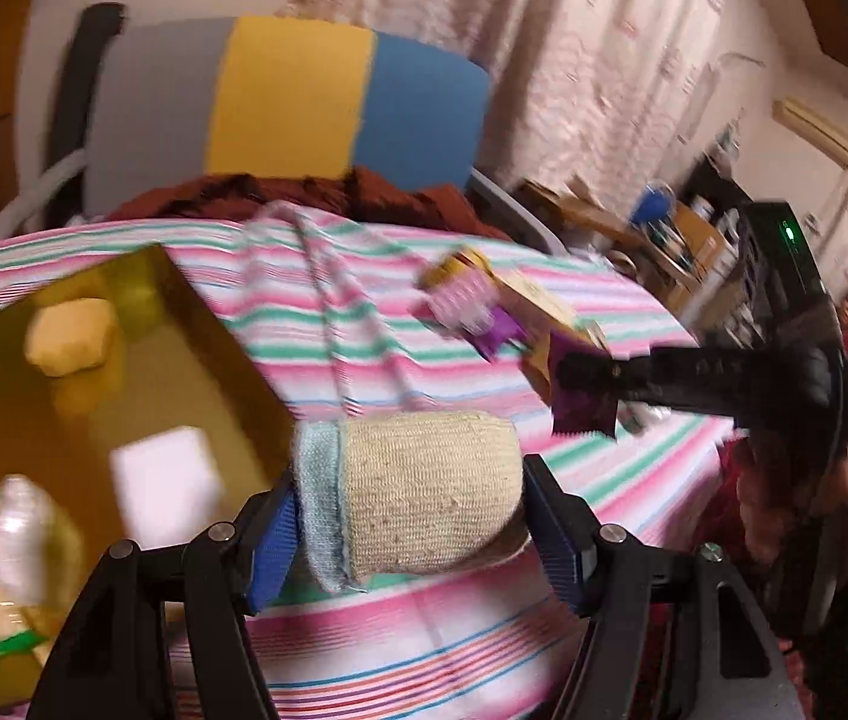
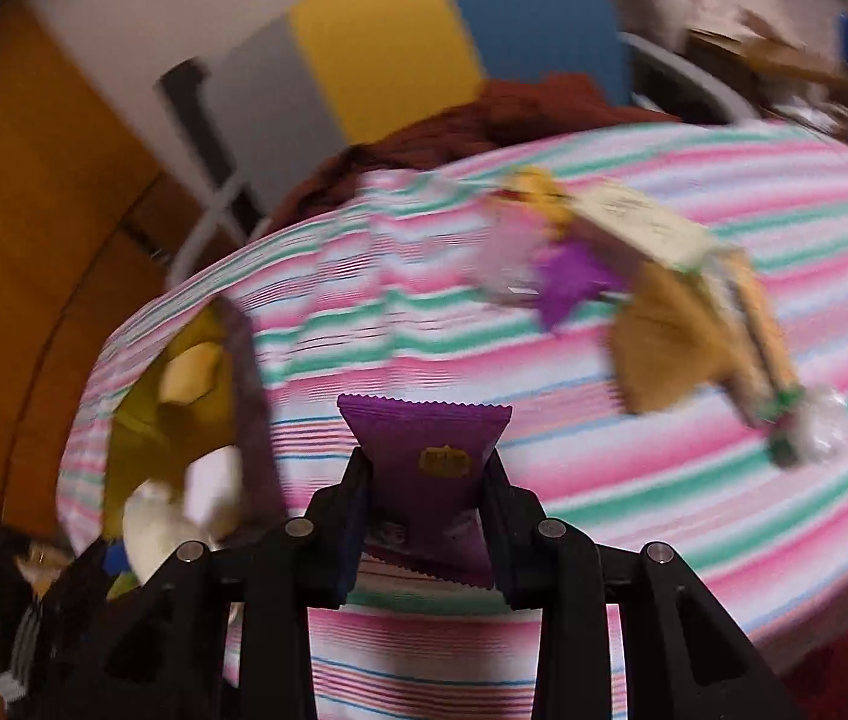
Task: Organize objects
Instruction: 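Carry the sleeve and purple packet into the gold tray and release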
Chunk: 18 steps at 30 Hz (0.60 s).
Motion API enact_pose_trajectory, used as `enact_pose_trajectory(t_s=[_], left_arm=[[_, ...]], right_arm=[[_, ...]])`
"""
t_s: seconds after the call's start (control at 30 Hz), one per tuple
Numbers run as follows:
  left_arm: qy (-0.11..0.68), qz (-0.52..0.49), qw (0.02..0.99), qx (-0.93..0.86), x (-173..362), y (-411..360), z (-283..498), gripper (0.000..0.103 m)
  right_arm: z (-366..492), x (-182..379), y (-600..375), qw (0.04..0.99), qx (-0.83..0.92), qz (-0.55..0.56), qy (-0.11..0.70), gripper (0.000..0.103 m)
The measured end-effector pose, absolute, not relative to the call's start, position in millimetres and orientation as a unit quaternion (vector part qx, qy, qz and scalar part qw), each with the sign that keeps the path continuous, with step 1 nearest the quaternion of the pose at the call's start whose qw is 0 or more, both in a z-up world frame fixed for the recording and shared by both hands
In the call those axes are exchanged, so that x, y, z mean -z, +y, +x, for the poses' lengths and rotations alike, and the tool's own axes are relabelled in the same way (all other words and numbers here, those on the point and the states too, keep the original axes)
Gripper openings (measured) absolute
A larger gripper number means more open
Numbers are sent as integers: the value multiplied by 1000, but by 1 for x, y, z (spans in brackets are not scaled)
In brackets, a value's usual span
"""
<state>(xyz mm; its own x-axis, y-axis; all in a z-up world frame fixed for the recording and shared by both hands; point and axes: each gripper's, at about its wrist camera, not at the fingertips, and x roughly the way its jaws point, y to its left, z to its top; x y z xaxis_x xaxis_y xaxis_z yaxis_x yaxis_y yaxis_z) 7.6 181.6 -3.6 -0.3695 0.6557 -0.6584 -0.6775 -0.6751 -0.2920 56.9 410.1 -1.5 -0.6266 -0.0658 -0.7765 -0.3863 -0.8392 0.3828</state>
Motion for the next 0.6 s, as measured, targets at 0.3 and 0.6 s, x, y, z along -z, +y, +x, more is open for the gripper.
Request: enact_pose_trajectory(t_s=[0.3,0.6], left_arm=[[-42,-377,249,-891,-9,82,-59,70],[-28,-383,122,-915,-1,24,-117,84]], right_arm=[[-11,-11,308,-37,-871,-442,211,35],[-46,-5,209,-143,-854,-475,156,51]])
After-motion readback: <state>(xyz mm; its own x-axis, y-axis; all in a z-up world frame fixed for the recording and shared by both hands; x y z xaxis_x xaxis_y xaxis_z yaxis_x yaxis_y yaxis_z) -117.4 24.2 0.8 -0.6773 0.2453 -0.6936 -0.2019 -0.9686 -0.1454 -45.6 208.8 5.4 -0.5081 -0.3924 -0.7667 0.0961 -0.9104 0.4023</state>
